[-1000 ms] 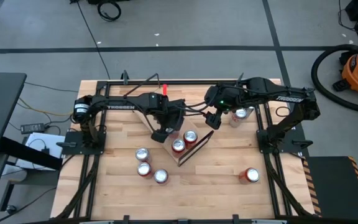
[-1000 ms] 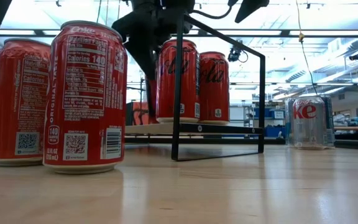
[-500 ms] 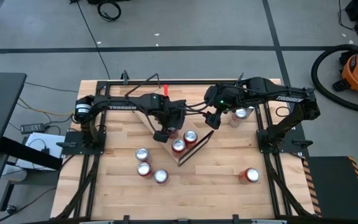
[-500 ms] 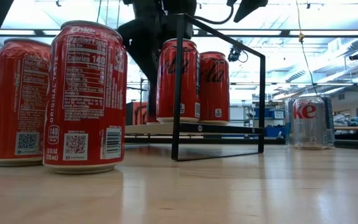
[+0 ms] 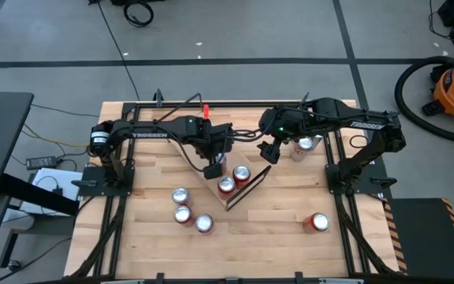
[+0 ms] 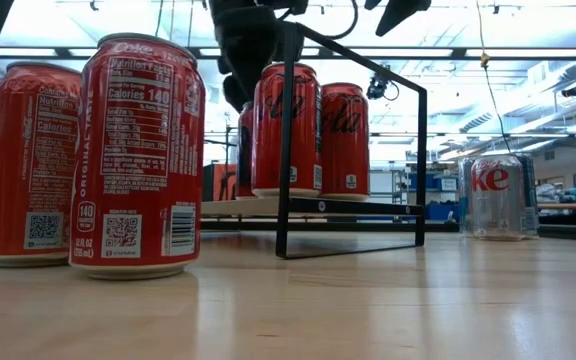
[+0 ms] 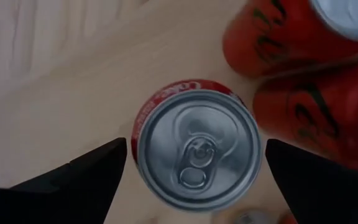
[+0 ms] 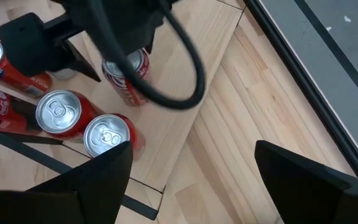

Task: Place canned beverage on shelf
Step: Put the top red and white soda can on the shelf

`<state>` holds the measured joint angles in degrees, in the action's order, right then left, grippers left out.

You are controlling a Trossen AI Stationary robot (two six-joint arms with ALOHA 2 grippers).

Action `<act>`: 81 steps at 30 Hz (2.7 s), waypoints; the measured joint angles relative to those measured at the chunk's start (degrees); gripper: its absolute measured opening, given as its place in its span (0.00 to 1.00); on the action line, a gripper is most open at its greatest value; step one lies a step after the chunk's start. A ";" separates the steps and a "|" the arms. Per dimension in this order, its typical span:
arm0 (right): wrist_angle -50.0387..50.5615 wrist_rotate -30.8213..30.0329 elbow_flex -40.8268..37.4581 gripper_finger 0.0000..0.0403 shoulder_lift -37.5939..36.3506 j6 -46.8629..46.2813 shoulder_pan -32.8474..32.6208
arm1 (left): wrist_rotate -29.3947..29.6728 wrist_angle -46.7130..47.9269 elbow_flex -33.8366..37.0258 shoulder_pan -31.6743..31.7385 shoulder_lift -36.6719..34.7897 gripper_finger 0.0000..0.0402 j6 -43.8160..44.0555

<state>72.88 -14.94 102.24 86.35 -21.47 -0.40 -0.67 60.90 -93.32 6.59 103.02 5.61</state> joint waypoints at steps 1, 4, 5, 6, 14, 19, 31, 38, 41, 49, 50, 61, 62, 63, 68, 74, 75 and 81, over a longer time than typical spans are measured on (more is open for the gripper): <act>-0.02 0.00 0.00 0.86 0.00 0.00 0.00 | 0.00 -0.26 0.00 0.00 0.00 0.99 2.38; -0.10 0.00 0.00 0.86 0.00 -0.25 0.00 | 0.05 -0.51 0.00 0.00 0.00 0.99 9.07; -0.13 0.00 0.00 0.86 0.00 -0.38 0.00 | 0.10 -0.87 0.00 0.00 0.00 0.99 11.42; -0.16 0.00 0.00 0.86 0.00 -0.43 0.00 | 0.23 -1.30 0.00 0.00 0.00 0.99 14.01; -0.40 -0.26 0.00 0.86 0.00 -0.87 0.04 | 0.74 -1.93 -0.07 0.00 0.49 0.99 26.81; -0.48 -0.39 0.00 0.86 0.00 -0.87 0.04 | 0.76 -1.82 -0.04 0.07 1.72 0.98 28.02; -0.83 -0.60 0.02 0.86 -0.02 -1.11 0.04 | 0.65 -1.34 -0.09 0.75 2.56 0.80 22.68; -0.81 -0.59 0.02 0.86 -0.02 -1.05 0.04 | -4.04 -0.91 -0.09 2.54 2.54 0.80 -0.83; -0.80 -0.57 0.02 0.86 -0.02 -0.93 0.04 | -4.43 -0.91 -0.09 2.86 2.49 0.82 -14.13; -0.77 -0.48 0.02 0.86 -0.02 -0.48 0.02 | -4.34 -1.12 -0.09 2.93 2.43 0.82 -46.89; -0.77 -0.50 0.02 0.86 -0.02 -0.48 0.00 | -4.22 -1.24 -0.09 2.93 2.43 0.82 -48.88; -0.76 -0.01 0.02 0.86 -0.02 0.81 0.00 | -3.78 -1.47 -0.09 2.95 2.43 0.82 -47.16; -0.73 0.40 0.02 0.86 -0.02 1.04 0.00 | -3.74 -1.51 -0.09 2.95 2.43 0.82 -45.44; -0.66 0.77 0.02 0.86 -0.02 1.34 0.00 | -3.70 -1.54 -0.09 2.95 2.43 0.82 -43.51; 1.38 1.27 0.02 0.86 -0.22 2.52 0.16 | -3.73 -2.50 -0.07 3.31 2.47 0.82 -31.69; 1.76 1.25 0.02 0.86 -0.94 3.33 1.02 | -4.10 -6.42 0.07 3.52 2.69 0.82 -20.98; 1.76 1.28 0.02 0.86 -0.94 3.49 1.25 | -4.13 -6.53 0.07 3.50 2.69 0.82 -19.63; 1.79 2.95 0.02 0.86 -0.96 4.13 2.49 | -4.15 -6.83 0.07 3.54 2.69 0.82 -15.16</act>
<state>74.67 -11.99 102.26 85.38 -17.34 2.09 -4.81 54.07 -93.25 10.13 105.71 -9.54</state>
